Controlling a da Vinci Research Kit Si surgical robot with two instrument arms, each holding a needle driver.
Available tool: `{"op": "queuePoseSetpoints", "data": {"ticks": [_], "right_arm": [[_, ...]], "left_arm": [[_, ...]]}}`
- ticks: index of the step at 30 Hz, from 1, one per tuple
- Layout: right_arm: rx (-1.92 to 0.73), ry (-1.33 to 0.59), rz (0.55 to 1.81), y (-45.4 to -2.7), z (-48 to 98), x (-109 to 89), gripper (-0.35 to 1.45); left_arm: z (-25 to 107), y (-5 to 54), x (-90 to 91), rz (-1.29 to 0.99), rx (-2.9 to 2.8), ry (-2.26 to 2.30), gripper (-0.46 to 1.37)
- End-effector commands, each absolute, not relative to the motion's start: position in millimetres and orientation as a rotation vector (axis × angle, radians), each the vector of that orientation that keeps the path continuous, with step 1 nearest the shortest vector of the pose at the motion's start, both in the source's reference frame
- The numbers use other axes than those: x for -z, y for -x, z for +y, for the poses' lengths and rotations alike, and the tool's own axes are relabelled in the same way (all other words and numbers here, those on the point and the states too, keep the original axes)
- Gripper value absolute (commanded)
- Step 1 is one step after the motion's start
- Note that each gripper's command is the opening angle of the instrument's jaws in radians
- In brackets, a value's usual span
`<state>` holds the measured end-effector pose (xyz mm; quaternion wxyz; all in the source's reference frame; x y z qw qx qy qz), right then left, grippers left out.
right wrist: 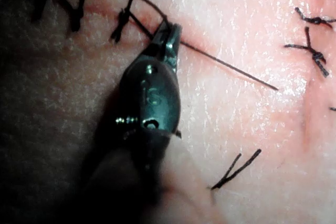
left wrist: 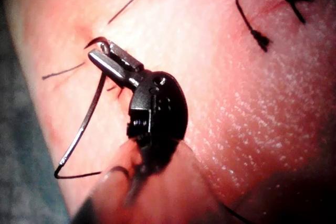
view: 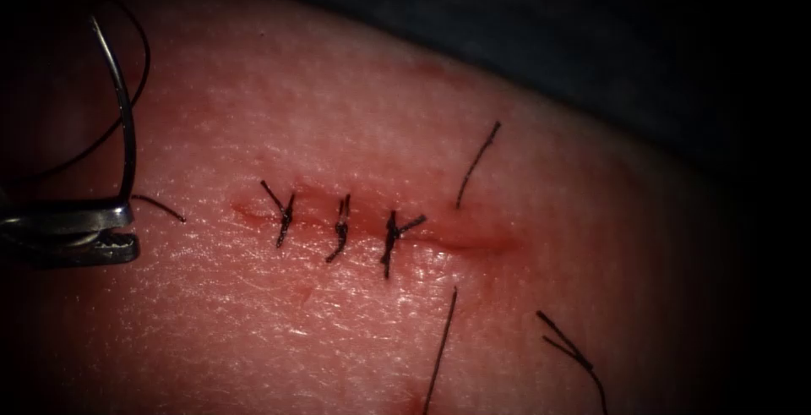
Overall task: Wound Closure
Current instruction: Repeatedly pull the suture through the wound with the right gripper
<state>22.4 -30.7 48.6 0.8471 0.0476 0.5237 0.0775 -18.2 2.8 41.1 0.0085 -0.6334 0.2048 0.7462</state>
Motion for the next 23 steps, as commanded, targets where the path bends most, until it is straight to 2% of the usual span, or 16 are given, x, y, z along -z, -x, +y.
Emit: {"op": "queuePoseSetpoints", "data": {"ticks": [1, 23], "right_arm": [[-0.155, -0.107, 1.105, -22.6, -31.1, -48.4, -0.35], [-0.150, -0.107, 1.104, -23.0, -30.8, -48.3, -0.35]], "left_arm": [[2.8, 18.3, -41.0, 0.629, -2.341, 1.983, -0.35], [2.7, 18.3, -41.0, 0.629, -2.341, 1.983, -0.35]]}}
